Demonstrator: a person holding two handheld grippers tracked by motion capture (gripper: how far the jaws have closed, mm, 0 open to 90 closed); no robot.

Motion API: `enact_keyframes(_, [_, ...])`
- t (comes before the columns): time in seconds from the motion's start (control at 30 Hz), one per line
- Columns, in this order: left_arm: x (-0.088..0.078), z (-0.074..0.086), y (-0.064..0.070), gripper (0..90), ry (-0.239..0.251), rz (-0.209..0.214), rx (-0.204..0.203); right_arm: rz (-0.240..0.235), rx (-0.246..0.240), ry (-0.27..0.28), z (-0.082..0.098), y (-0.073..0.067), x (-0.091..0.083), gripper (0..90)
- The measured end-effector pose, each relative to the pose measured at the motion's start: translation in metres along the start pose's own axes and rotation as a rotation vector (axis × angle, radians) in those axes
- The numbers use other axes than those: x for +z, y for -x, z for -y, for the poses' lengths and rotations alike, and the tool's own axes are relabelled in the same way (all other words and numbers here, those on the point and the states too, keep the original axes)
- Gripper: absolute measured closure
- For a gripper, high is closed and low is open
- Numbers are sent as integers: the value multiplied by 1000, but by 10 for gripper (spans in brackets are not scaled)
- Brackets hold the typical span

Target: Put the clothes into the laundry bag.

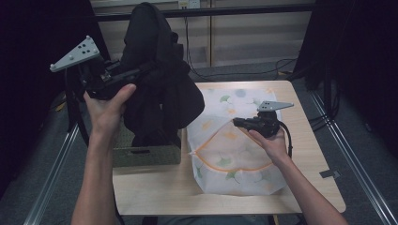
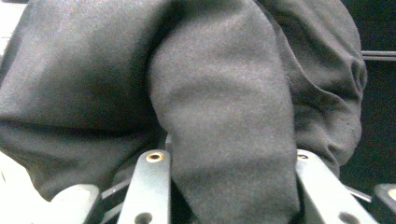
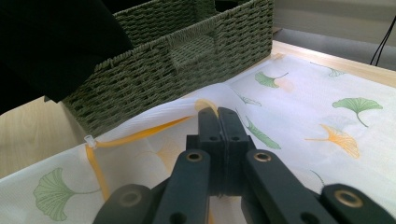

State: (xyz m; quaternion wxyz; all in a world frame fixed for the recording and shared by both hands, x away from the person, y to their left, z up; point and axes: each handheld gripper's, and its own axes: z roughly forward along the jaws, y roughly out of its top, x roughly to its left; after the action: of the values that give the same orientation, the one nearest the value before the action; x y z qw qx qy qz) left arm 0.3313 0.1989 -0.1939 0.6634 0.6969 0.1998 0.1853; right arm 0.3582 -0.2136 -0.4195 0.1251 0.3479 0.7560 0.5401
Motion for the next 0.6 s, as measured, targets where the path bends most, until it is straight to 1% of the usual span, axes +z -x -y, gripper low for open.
enact_keyframes(0.03, [0,0,0,661,0,0,0,0,0,0,0,0,0,900])
enact_keyframes(0.1, [2,2,6,661,-4,14,8,0,0,0,0,0,0,900])
enact_keyframes(0.13, [4,4,9,661,-1,28,5,0,0,0,0,0,0,900])
enact_keyframes(0.17, [5,5,14,660,-2,43,11,0,-3,-1,-1,0,0,900])
enact_keyframes(0.2, [7,7,18,660,6,53,5,0,-4,0,-1,0,0,900])
enact_keyframes(0.23, [7,7,18,660,6,53,5,0,-4,0,-1,0,0,900])
enact_keyframes(0.27, [9,8,23,660,-1,63,17,-2,-4,2,-2,-1,0,900])
enact_keyframes(0.3, [9,8,23,660,-1,63,17,-2,-4,2,-2,-1,0,900])
enact_keyframes(0.33, [10,11,27,660,6,78,16,-3,-5,1,-2,-1,0,900])
enact_keyframes(0.37, [10,11,27,660,6,78,16,-3,-3,1,-2,-1,0,900])
enact_keyframes(0.4, [11,12,29,660,0,89,13,-3,-3,1,-2,-1,0,900])
enact_keyframes(0.43, [13,14,34,660,-3,101,19,-6,0,4,-2,0,1,900])
enact_keyframes(0.47, [13,14,34,660,-3,101,19,-6,-1,3,-2,0,1,900])
enact_keyframes(0.5, [14,16,36,660,-5,102,20,-6,-1,3,-2,0,1,900])
enact_keyframes(0.53, [15,19,40,660,-6,114,22,-8,0,3,-2,0,0,900])
enact_keyframes(0.57, [15,19,40,660,-6,114,22,-8,1,3,-2,0,0,900])
enact_keyframes(0.6, [16,23,44,660,-12,129,26,-8,2,3,-2,0,1,900])
